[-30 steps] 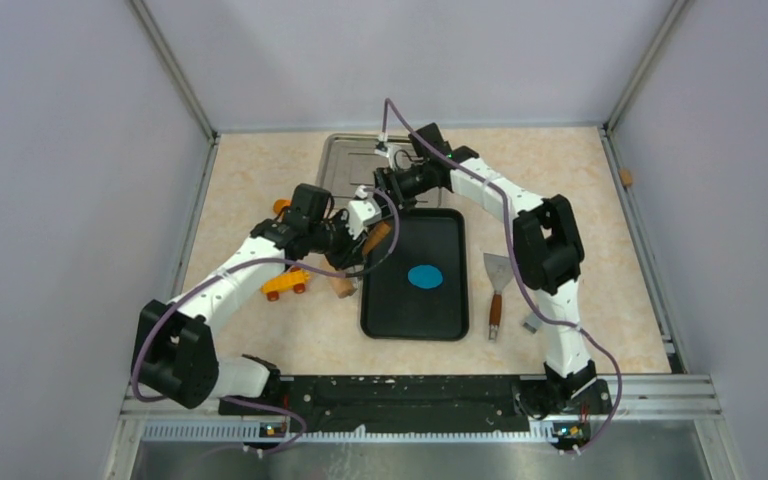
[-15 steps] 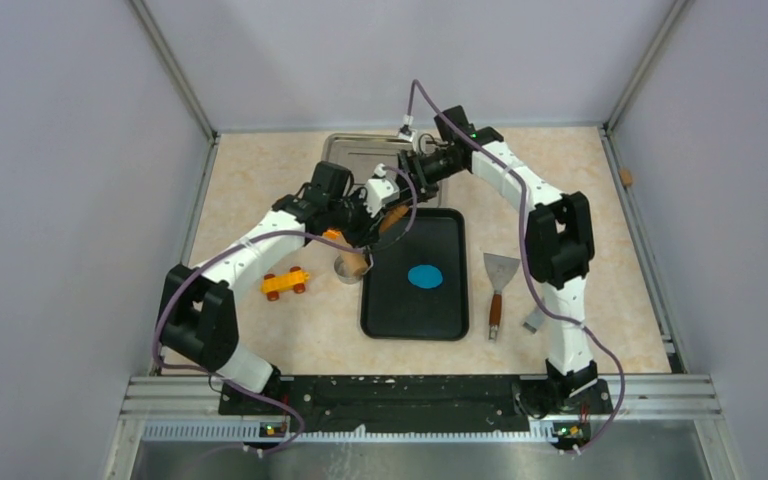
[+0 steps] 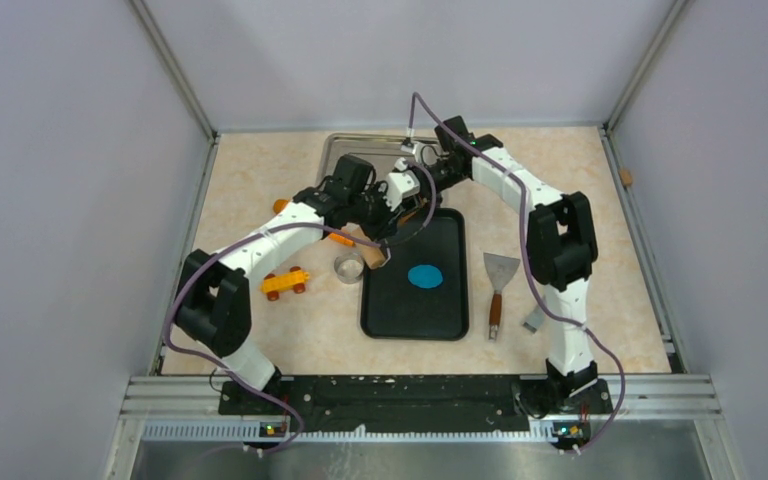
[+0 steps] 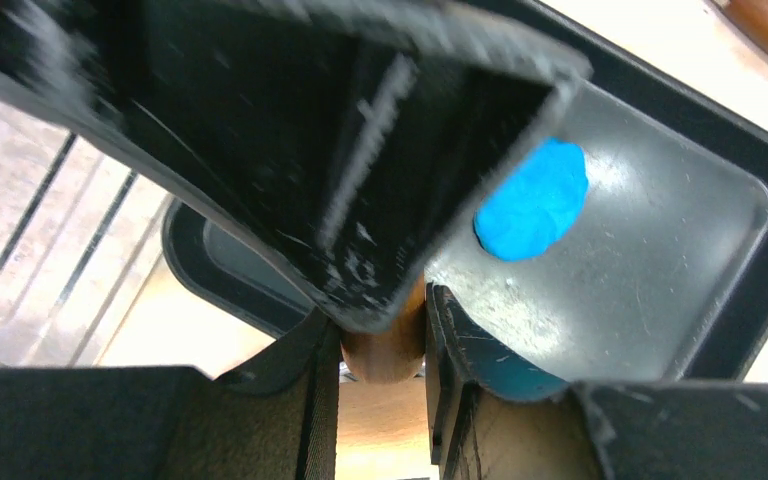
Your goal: Roll out the dumpling wrappers from the dough
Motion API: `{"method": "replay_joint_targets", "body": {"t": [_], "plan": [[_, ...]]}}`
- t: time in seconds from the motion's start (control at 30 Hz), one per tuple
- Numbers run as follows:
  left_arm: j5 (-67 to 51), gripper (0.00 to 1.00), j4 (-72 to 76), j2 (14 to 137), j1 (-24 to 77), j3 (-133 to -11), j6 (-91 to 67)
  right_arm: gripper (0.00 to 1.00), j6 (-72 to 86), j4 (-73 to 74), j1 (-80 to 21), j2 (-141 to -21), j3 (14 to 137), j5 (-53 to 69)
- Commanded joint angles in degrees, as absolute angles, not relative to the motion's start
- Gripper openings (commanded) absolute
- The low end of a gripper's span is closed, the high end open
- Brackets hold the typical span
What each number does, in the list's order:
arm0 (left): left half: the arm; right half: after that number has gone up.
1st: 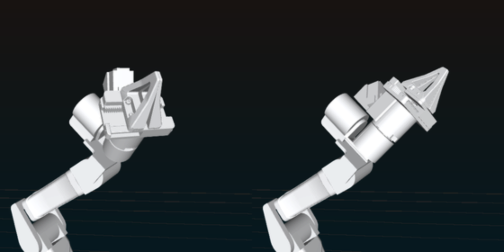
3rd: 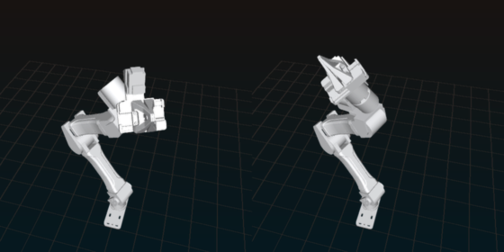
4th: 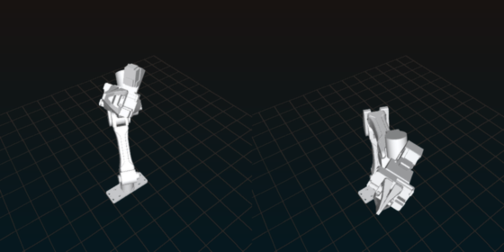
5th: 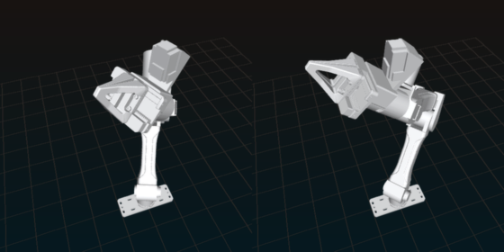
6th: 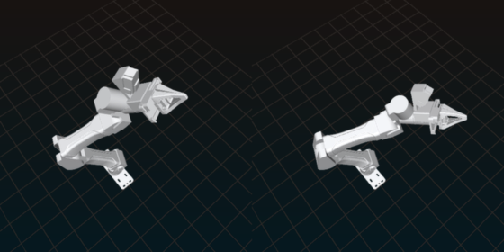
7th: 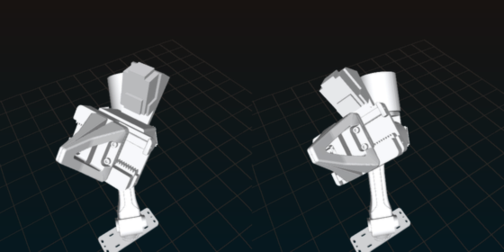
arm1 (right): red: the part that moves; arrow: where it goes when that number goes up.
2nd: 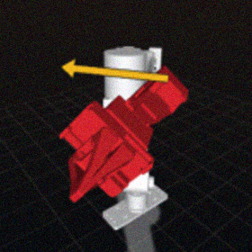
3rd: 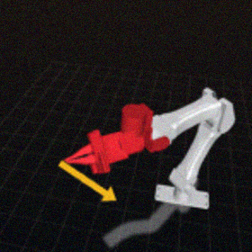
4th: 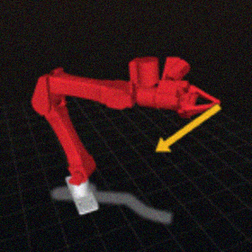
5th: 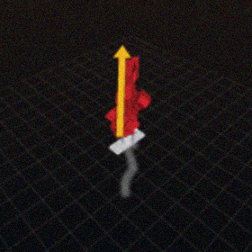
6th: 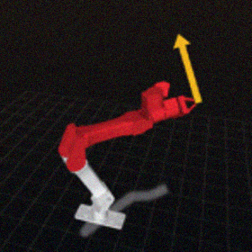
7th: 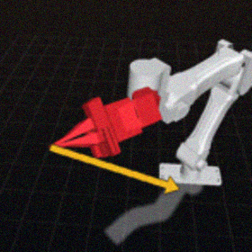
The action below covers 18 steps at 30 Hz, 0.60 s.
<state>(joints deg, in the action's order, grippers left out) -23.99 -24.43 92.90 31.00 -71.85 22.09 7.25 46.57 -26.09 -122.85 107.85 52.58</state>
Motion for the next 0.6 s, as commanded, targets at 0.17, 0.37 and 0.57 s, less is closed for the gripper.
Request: {"method": "replay_joint_targets", "body": {"t": [0.17, 0.37, 0.57], "plan": [[-22.8, 0.00, -18.3, 95.1, 31.8, -78.4, 20.0, 0.50, 6.4, 46.1, -26.0, -116.7, 105.3, 51.3], [-24.4, 0.00, -18.8, 95.1, 33.0, -77.9, 20.5, 0.34, 7.9, 44.1, -25.2, -115.1, 103.1, 51.6], [-24.6, 0.04, -18.6, 95.4, 33.3, -77.3, 20.4, 0.00, 6.4, 45.0, -24.5, -113.2, 101.4, 51.9]]}}
